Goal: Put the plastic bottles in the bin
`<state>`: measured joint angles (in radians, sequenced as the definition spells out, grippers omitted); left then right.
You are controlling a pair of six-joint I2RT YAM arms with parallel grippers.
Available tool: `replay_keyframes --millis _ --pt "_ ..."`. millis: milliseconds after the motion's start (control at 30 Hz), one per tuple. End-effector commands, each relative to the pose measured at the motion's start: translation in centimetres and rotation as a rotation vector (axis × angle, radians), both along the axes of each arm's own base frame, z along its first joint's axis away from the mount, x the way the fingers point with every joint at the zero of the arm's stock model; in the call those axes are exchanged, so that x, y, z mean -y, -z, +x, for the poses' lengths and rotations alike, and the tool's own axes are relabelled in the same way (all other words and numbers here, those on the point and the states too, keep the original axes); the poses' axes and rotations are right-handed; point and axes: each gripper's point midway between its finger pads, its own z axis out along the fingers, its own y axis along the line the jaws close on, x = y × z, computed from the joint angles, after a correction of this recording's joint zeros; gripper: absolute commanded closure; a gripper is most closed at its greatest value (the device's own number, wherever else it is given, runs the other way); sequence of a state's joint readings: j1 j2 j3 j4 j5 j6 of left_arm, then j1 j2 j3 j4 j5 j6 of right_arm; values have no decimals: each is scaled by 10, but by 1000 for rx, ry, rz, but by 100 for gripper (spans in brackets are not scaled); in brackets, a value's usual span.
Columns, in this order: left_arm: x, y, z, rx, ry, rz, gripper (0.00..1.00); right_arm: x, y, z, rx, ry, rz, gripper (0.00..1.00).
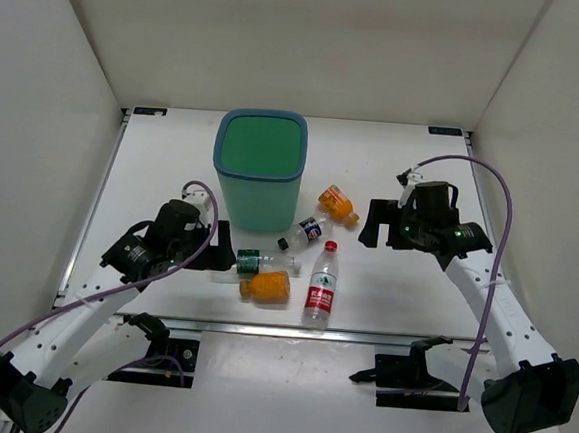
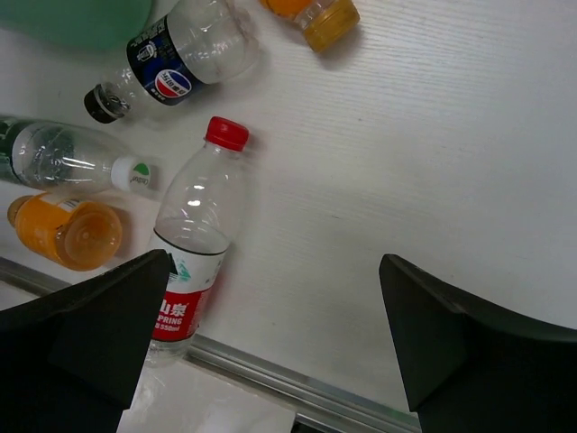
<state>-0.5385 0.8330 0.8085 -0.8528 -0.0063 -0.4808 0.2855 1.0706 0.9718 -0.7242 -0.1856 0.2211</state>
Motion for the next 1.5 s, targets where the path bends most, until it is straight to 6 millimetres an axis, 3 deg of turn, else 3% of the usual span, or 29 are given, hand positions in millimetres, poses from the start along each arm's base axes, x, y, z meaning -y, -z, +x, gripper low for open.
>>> replay_keyframes --millis 0,200,267,400,633,967,1200,1467 --pt "4 -9 0 43 52 -19 2 -13 -19 -4 53 -40 65 0" --pt "21 6 14 51 259 117 1 -49 -11 -33 35 -231 121 1" --pt "19 10 24 73 291 166 1 -53 -5 -39 -9 -239 152 1" --pt "20 20 42 95 314 162 1 -50 5 -45 -61 -221 185 1" --pt "50 43 53 127 472 118 1 -39 9 -49 -47 -175 222 1" --pt "36 89 50 63 451 300 1 -34 13 -52 -35 -144 255 0" --pt "34 94 52 82 433 347 3 -31 17 -54 -39 -109 294 1" --pt "37 109 43 47 457 393 27 -22 19 -52 -17 -56 296 1"
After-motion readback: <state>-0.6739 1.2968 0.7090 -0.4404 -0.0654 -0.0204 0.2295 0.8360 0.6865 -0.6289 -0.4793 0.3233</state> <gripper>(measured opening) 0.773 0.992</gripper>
